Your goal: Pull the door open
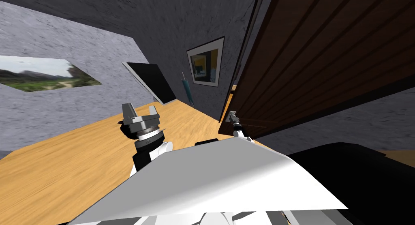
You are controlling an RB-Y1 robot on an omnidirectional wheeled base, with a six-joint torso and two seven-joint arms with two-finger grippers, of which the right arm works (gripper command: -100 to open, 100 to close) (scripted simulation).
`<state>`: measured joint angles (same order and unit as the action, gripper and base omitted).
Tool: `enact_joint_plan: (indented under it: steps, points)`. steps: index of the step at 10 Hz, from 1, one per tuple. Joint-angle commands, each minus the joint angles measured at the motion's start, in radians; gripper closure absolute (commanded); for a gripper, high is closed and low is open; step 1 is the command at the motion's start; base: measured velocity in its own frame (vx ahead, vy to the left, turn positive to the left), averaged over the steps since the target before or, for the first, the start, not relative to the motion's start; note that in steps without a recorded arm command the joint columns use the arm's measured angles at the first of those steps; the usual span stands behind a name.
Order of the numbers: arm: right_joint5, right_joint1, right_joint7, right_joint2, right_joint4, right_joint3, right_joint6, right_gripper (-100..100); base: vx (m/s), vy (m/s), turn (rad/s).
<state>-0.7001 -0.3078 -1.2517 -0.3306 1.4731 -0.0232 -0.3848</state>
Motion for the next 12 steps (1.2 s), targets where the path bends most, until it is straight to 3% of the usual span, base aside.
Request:
enact_joint_plan:
  steps: [1,5,6,12]
  points:
    - [0.001,-0.007,-0.016,-0.016,0.006,0.017,-0.008,100,-0.235,-0.043,0.148]
    - [0.002,-0.021,-0.051,-0.054,0.015,0.050,-0.025,100,-0.238,-0.028,0.123]
    - [0.001,-0.023,-0.045,-0.049,0.014,0.045,-0.019,100,-0.088,-0.018,0.030]
    - [0.011,-0.056,-0.106,-0.116,0.028,0.100,-0.059,100,-0.205,-0.045,0.131]
